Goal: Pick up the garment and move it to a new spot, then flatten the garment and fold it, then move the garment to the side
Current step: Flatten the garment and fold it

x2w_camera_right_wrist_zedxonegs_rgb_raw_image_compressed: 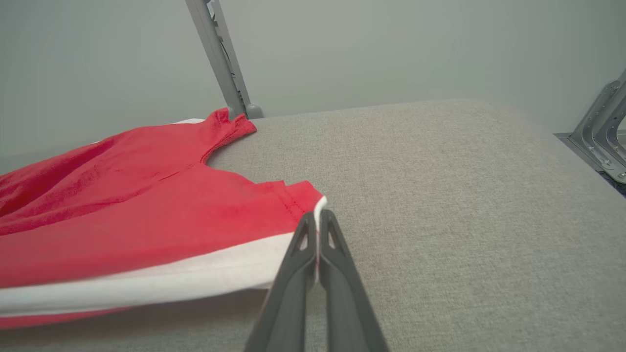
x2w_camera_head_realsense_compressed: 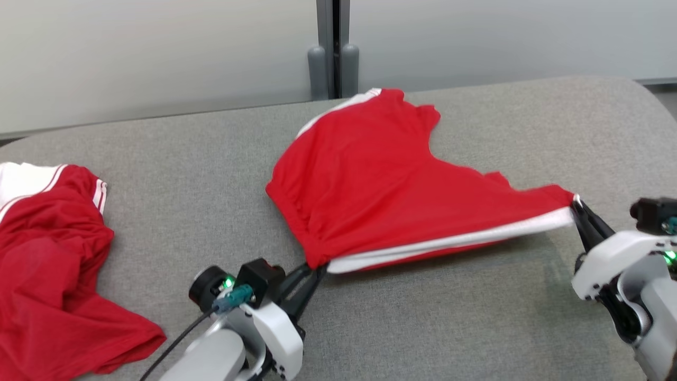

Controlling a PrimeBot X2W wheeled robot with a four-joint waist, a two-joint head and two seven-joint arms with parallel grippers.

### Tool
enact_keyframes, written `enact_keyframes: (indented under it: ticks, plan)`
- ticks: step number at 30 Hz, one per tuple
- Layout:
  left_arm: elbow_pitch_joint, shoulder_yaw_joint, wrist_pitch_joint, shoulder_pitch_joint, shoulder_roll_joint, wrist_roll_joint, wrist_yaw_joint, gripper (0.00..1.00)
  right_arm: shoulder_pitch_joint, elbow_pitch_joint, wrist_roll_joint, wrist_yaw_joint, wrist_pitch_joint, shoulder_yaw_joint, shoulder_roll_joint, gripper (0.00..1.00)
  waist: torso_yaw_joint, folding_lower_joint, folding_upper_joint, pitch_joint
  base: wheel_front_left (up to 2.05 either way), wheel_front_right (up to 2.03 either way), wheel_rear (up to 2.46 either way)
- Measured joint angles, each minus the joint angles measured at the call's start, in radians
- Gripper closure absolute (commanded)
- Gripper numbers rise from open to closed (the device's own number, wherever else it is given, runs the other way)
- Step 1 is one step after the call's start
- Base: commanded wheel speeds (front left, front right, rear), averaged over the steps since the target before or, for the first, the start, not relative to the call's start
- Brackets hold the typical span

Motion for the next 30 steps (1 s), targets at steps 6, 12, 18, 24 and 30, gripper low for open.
enact_keyframes:
  ticks: [6,12,18,24,30]
  plan:
    - [-0.056,-0.029,0.000,0.092,0.004,-0.016,0.000,1.00,0.131,-0.110,0.113,0.001,0.032,0.021,-0.104,1.00,-0.001,0.0000,0.0000,-0.055,0.00,0.00,0.00]
    - [-0.103,-0.069,0.008,0.160,0.011,-0.036,0.000,1.00,0.224,-0.192,0.158,0.001,0.044,0.022,-0.179,1.00,-0.008,0.0000,0.0000,-0.085,0.00,0.00,0.00]
    - [-0.188,-0.104,0.032,0.246,0.015,-0.045,0.018,1.00,0.307,-0.277,0.142,0.001,0.066,0.002,-0.255,1.00,-0.015,0.0000,0.0000,-0.104,0.00,0.00,0.00]
    - [-0.283,-0.089,0.042,0.274,0.032,-0.067,0.045,1.00,0.323,-0.371,0.123,0.001,0.109,-0.072,-0.276,1.00,-0.002,0.0000,0.0000,-0.103,0.00,0.00,0.00]
    - [-0.354,-0.046,0.052,0.226,0.035,-0.085,0.066,1.00,0.260,-0.442,0.053,0.001,0.162,-0.159,-0.274,1.00,0.036,0.0000,0.0000,-0.078,0.00,0.00,0.00]
